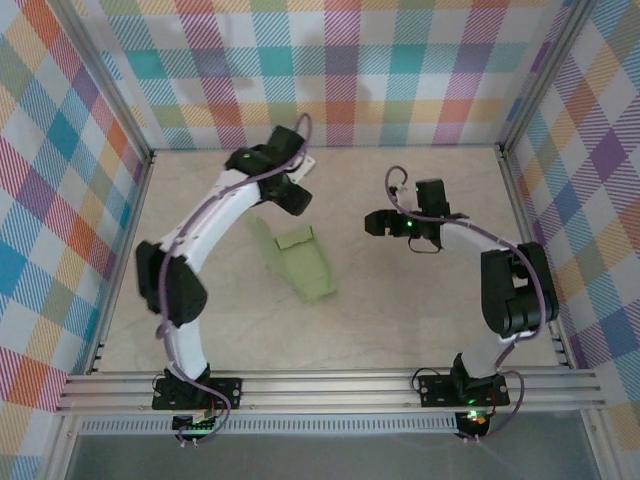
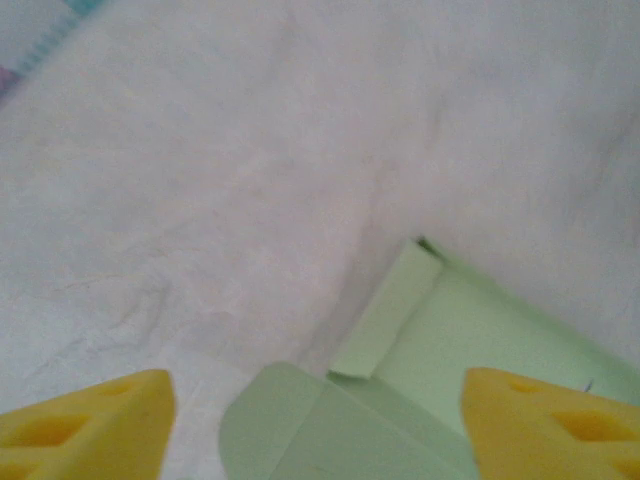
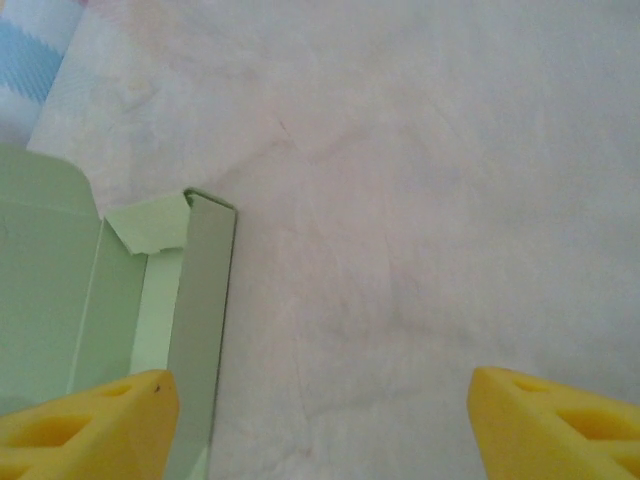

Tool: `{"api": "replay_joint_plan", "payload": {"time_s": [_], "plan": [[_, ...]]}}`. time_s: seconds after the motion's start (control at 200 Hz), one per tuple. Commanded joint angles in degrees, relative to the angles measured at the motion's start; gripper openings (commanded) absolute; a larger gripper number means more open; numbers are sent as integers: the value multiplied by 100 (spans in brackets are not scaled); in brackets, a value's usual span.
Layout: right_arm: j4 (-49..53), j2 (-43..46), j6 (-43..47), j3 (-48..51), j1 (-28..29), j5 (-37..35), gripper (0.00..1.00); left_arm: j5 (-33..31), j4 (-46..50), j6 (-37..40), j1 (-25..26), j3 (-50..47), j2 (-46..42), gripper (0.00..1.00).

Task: Fold the paper box

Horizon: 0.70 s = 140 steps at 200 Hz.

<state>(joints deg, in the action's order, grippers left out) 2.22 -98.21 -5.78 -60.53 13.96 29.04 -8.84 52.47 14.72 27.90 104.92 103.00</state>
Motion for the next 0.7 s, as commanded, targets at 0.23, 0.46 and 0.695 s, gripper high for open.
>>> {"api": "replay_joint_plan", "payload": {"time_s": [0.23, 0.46, 0.695], "plan": [[1350, -1460, 3830, -2306, 903, 585, 78, 338, -2082, -3280, -1850, -3330, -2909, 98], [2894, -2767, 5232, -4212, 1458, 436, 78, 1037, -2395, -4252, -3056, -5022, -4056, 99], [4098, -3980, 5754, -6104, 1801, 59, 75, 1517, -2592, -4198, -3071, -5608, -3963, 100]]}}
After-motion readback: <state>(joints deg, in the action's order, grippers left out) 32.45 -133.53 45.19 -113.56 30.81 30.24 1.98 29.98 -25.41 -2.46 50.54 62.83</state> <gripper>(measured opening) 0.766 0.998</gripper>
